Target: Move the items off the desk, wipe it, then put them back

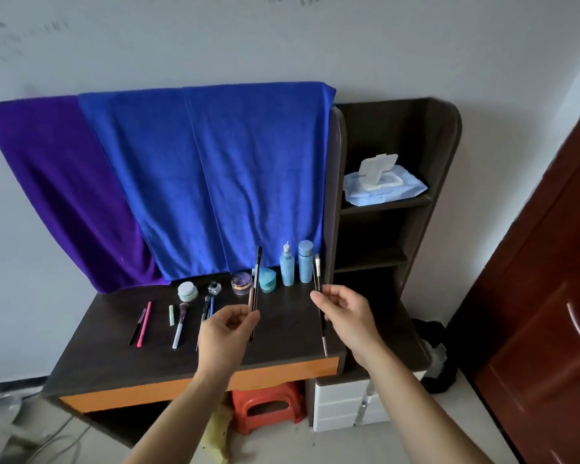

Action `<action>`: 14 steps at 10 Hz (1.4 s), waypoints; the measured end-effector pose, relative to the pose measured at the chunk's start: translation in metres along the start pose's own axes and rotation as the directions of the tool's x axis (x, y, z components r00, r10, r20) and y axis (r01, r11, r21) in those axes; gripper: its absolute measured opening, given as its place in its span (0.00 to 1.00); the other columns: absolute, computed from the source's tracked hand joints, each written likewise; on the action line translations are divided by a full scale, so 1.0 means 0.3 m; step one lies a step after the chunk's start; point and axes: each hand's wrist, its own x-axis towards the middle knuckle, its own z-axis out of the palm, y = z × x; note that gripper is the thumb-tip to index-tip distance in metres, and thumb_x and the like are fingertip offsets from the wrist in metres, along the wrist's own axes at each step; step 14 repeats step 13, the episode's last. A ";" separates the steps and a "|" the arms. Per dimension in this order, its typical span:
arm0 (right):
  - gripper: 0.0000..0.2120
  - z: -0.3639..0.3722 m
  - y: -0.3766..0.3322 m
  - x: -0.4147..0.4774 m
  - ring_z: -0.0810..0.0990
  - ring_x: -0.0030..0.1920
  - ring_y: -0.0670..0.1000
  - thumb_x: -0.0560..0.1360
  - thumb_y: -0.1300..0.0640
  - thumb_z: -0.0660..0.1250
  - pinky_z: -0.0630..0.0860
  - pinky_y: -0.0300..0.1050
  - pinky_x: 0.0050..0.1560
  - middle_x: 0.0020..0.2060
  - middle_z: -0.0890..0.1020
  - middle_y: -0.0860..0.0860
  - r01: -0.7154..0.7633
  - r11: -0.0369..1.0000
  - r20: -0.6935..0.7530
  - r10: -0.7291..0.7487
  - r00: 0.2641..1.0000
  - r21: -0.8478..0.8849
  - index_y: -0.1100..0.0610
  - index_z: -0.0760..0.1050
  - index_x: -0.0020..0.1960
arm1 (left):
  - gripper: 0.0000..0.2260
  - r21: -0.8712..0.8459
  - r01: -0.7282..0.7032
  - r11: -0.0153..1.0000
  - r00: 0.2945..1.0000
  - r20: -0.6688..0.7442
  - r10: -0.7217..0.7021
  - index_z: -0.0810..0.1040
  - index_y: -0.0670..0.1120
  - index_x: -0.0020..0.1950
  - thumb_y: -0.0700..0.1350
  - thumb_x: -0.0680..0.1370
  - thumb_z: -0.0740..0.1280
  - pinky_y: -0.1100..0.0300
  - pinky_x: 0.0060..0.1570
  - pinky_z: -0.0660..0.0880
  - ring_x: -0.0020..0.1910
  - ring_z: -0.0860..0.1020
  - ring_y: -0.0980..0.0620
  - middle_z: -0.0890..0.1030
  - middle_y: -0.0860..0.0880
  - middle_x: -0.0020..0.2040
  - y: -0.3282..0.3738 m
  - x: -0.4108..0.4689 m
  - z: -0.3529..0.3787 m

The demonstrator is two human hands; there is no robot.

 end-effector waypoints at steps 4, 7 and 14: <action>0.04 0.349 0.181 0.493 0.77 0.31 0.38 0.75 0.58 0.75 0.74 0.31 0.35 0.32 0.82 0.42 -0.150 0.984 0.036 0.154 0.987 -0.100 0.56 0.80 0.46 | 0.03 0.058 0.172 0.983 0.984 0.045 -0.174 0.84 0.49 0.40 0.46 0.73 0.75 0.61 0.31 0.70 0.27 0.74 0.59 0.83 0.51 0.32 -0.271 0.543 -0.022; 0.06 0.442 0.537 0.641 0.80 0.35 0.42 0.73 0.53 0.77 0.77 0.36 0.41 0.36 0.84 0.45 -0.352 0.857 -0.053 0.359 0.932 -0.376 0.51 0.81 0.45 | 0.03 0.230 0.391 0.891 0.902 0.098 -0.421 0.84 0.49 0.40 0.46 0.72 0.76 0.59 0.38 0.75 0.32 0.78 0.55 0.83 0.53 0.33 -0.600 0.702 0.069; 0.21 0.372 0.646 0.709 0.81 0.57 0.51 0.77 0.44 0.69 0.76 0.46 0.59 0.57 0.83 0.49 -0.301 0.580 -0.033 0.426 0.904 -0.757 0.53 0.77 0.66 | 0.28 0.785 0.183 0.592 0.868 0.155 -0.473 0.68 0.50 0.71 0.61 0.75 0.67 0.50 0.56 0.72 0.63 0.71 0.43 0.69 0.45 0.63 -0.746 0.677 0.146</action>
